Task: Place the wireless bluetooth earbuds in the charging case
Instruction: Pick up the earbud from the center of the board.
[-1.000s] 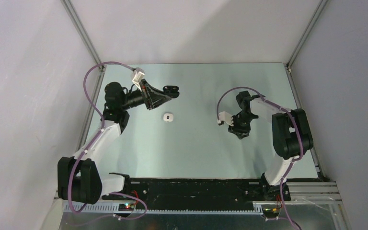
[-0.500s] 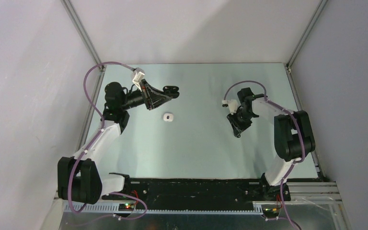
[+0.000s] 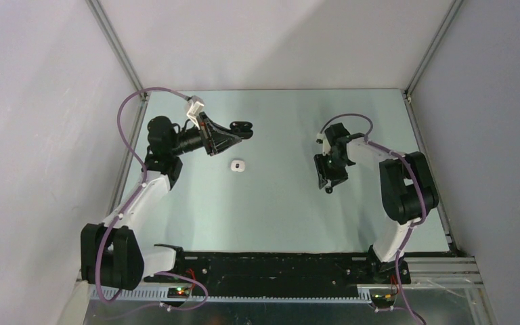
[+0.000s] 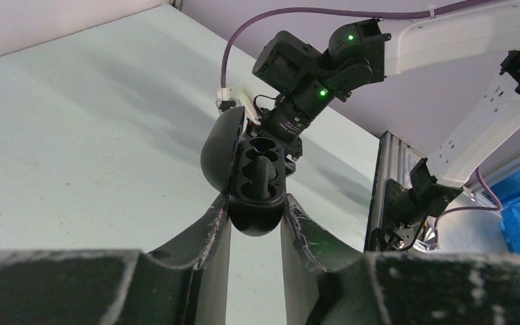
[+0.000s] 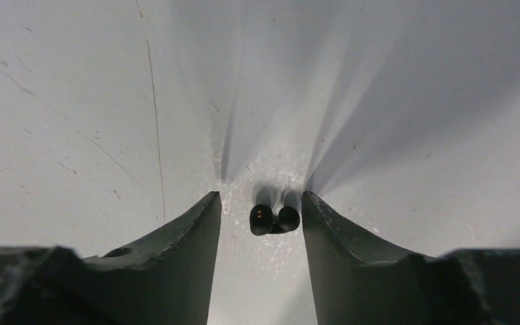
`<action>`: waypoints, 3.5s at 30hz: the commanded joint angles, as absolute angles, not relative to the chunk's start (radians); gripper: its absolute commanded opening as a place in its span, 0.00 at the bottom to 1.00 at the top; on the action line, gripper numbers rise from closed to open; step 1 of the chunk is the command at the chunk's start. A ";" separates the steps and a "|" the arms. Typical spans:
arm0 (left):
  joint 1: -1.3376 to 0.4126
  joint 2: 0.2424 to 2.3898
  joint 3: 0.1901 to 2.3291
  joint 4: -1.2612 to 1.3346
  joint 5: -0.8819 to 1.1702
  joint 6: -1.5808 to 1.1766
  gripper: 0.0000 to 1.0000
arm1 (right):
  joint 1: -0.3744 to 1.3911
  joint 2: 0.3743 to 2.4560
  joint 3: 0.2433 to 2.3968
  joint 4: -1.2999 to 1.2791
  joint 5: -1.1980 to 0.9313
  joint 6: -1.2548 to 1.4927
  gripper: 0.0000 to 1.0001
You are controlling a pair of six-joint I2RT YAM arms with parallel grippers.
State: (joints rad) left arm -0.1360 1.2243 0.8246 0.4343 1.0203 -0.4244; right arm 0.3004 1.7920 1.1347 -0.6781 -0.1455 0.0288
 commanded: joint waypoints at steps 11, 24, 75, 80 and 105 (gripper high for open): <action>-0.127 1.211 0.862 0.422 1.004 -0.383 0.00 | 0.242 1.598 1.199 -0.787 -0.557 -0.504 0.58; -0.127 1.217 0.861 0.417 0.998 -0.375 0.00 | 0.198 1.286 0.791 -0.794 -0.684 -1.775 0.46; -0.128 1.230 0.866 0.356 0.990 -0.342 0.00 | 0.212 1.553 0.810 -0.541 -0.532 -1.716 0.36; -0.128 1.232 0.866 0.355 0.988 -0.345 0.00 | 0.221 1.558 0.823 -0.509 -0.533 -1.685 0.33; -0.131 1.248 0.898 0.355 1.055 -0.269 0.00 | 0.272 1.471 1.193 -0.861 -0.697 -1.352 0.00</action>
